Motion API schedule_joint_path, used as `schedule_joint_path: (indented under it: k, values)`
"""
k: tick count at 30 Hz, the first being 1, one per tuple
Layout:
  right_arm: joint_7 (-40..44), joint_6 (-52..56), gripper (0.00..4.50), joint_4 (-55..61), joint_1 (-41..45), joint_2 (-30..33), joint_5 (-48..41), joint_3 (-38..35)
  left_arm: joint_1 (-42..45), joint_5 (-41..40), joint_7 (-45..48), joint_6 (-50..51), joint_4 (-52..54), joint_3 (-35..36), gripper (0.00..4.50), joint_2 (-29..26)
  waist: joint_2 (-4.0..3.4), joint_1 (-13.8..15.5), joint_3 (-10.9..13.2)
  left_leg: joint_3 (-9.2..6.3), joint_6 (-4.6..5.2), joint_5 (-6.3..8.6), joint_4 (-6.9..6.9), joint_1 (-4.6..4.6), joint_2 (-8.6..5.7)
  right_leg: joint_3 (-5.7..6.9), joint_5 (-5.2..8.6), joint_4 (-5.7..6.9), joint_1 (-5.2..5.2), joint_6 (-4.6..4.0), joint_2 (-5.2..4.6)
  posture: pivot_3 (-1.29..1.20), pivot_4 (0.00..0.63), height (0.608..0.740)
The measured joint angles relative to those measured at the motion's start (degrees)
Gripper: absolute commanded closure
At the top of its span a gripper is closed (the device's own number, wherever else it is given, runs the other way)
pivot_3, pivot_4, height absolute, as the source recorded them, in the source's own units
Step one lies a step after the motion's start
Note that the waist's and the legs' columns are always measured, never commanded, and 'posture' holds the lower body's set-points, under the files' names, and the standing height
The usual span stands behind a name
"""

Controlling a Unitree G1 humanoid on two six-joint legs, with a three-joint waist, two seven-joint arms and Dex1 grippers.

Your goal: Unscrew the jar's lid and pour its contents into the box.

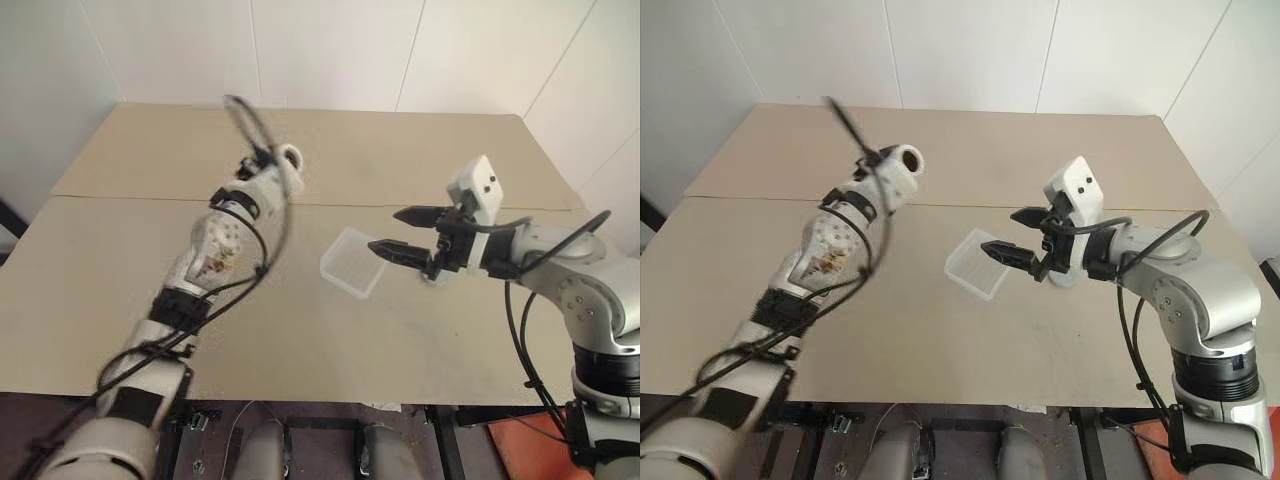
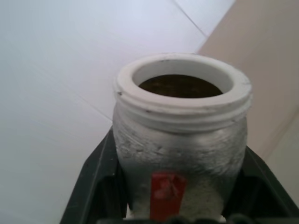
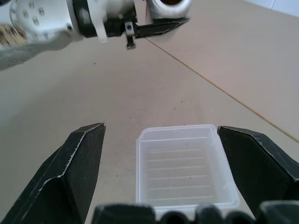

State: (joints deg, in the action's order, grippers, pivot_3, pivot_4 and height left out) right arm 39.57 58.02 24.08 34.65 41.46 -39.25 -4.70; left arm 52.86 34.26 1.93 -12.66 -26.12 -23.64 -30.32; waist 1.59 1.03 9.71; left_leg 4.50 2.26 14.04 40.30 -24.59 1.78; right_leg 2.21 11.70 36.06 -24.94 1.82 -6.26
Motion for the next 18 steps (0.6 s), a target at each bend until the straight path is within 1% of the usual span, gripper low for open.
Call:
schedule_joint_path:
  k: [1, 3, 4, 6, 8, 12, 15, 18]
  values:
    - [0.28, 0.0, 0.04, -0.01, 0.1, 0.3, 0.09, 0.14, 2.41, 5.73, -3.51, -3.62, -1.5, -3.49, 2.51, -1.52, 0.0, 0.14, 0.0, 0.02, 0.01, 0.0, -0.01, 0.0, -0.01, 0.01, -0.01, -0.02, 0.02, 0.01, 0.0, 0.0, 0.15, 0.74]
    - [1.14, 0.0, 0.04, -0.32, 0.48, 1.49, 0.36, 0.98, 9.61, 20.68, -13.92, -8.69, -6.16, -13.33, 2.51, -3.37, 0.0, 0.59, 0.0, 0.05, 0.04, 0.02, 0.01, -0.02, -0.03, 0.03, -0.01, -0.02, 0.04, 0.02, -0.01, 0.0, 0.15, 0.74]
    - [1.58, -0.01, 0.04, -0.49, 0.65, 2.09, 0.56, 1.35, 12.47, 27.28, -18.76, -9.89, -8.04, -17.68, 2.51, -3.45, 0.0, 0.76, 0.0, 0.08, 0.06, 0.04, 0.01, -0.02, -0.02, 0.02, -0.01, -0.04, 0.04, 0.03, -0.01, 0.0, 0.15, 0.74]
    - [2.07, -0.01, 0.04, -0.72, 0.78, 3.16, 0.82, 1.65, 15.91, 36.65, -25.75, -10.68, -11.02, -23.95, 2.51, -2.41, -0.01, 0.77, 0.0, 0.14, 0.07, 0.05, -0.02, -0.05, 0.01, 0.01, 0.0, 0.0, -0.03, 0.04, -0.01, 0.0, 0.15, 0.74]
    - [2.5, 0.0, 0.04, -0.95, 0.79, 4.19, 0.86, 1.66, 17.31, 42.52, -30.02, -10.82, -13.64, -28.26, 2.51, -0.72, 0.0, 0.77, 0.0, 0.18, 0.07, 0.04, -0.03, -0.11, 0.03, -0.01, 0.0, 0.03, -0.12, 0.04, -0.01, 0.0, 0.15, 0.74]
    - [2.94, 0.36, 0.04, -0.65, 0.32, 6.62, 0.73, 1.52, 19.36, 51.43, -33.92, -9.6, -16.52, -35.02, 2.51, 2.83, 0.01, 0.77, 0.0, 0.2, 0.06, 0.04, -0.02, -0.2, 0.04, -0.01, 0.0, 0.04, -0.21, 0.04, -0.01, 0.0, 0.15, 0.74]
    - [2.81, 1.61, 0.04, 0.01, -0.54, 8.01, 0.58, 1.11, 20.41, 55.58, -36.33, -8.07, -17.33, -37.69, 2.51, 4.22, 0.01, 0.72, 0.0, 0.2, 0.06, 0.04, -0.01, -0.2, 0.04, -0.02, 0.0, 0.03, -0.21, 0.04, -0.01, 0.0, 0.15, 0.74]
    - [2.33, 2.44, 0.04, 0.38, -1.52, 8.44, 0.05, 0.24, 20.7, 57.13, -36.66, -6.62, -18.28, -38.37, 2.51, 5.25, 0.01, 0.71, 0.0, 0.19, 0.06, 0.04, 0.0, -0.18, 0.05, -0.03, 0.0, 0.02, -0.21, 0.05, -0.02, 0.0, 0.15, 0.74]
